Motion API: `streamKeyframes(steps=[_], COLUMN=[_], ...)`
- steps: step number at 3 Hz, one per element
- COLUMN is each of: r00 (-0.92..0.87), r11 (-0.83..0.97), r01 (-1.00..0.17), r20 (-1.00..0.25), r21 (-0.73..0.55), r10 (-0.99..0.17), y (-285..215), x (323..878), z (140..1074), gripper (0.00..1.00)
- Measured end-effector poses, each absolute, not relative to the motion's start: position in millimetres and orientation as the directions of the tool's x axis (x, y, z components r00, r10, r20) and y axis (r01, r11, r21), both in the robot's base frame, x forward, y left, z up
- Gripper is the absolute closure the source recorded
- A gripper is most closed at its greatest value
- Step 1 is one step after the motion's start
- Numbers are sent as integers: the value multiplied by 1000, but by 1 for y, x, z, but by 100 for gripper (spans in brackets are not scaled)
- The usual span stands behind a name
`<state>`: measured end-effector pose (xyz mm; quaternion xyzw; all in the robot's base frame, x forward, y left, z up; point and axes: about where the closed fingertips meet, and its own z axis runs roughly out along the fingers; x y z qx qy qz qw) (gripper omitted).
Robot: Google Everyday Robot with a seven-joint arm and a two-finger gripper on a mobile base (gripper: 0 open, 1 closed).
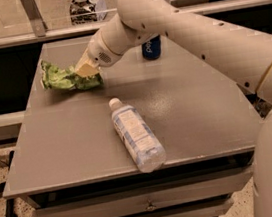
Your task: Move green jalapeno chip bag near blue plastic bottle
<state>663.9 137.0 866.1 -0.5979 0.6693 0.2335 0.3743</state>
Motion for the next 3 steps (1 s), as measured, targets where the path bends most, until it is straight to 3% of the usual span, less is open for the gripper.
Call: streamKeyframes(steps=[1, 3], r00=[-37, -49], r11=[159, 291], r01=[-984, -932], r20=[-794, -718], r21=[-76, -217], r10=[-607, -694], y=[152, 73], x=[657, 667], z=[845, 891], gripper=[100, 100])
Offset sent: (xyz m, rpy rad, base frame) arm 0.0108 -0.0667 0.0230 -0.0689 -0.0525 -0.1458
